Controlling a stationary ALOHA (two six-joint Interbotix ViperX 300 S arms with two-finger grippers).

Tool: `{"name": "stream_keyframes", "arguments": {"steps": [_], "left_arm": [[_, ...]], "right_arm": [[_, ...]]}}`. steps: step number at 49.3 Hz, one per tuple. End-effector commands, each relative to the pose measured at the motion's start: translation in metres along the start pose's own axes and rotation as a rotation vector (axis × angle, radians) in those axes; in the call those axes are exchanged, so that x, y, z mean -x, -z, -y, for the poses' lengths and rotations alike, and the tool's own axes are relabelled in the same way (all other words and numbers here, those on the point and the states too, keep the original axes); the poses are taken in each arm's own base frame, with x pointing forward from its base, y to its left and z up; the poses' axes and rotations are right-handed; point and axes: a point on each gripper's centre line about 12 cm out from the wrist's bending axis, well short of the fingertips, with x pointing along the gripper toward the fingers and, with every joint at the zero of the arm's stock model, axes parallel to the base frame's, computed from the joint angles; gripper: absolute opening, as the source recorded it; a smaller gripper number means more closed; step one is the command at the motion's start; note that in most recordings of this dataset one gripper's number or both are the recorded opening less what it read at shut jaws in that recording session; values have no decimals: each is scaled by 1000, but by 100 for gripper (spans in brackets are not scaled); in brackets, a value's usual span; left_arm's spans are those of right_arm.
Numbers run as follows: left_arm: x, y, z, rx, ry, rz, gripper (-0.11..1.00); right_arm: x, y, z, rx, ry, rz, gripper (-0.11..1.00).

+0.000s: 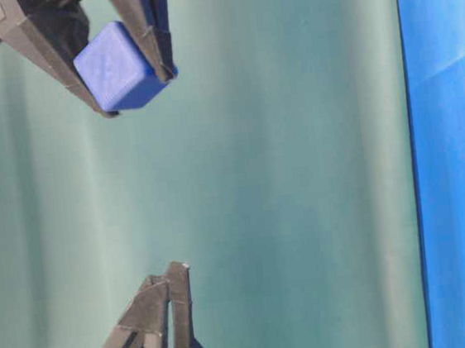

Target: Handover the blue block to the right arm after grasping it with the left arm, then place it in the designated position.

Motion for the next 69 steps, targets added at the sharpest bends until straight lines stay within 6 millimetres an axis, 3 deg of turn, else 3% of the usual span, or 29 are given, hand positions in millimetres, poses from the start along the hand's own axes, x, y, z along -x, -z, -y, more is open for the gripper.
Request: {"name": "stream_keyframes", "arguments": {"steps": [1, 16, 24, 69], "left_arm": [[2, -9, 0, -1, 0, 32, 92], [2, -10, 0, -3, 1, 34, 92], [2, -10, 0, -3, -1, 34, 92], [2, -11, 0, -3, 0, 37, 92]], "right_arm": [[4, -9, 8, -133, 24, 32, 46], [9, -13, 13, -623, 26, 56, 46], [13, -16, 15, -767, 26, 71, 45], [14, -16, 16, -804, 27, 72, 45]]}}
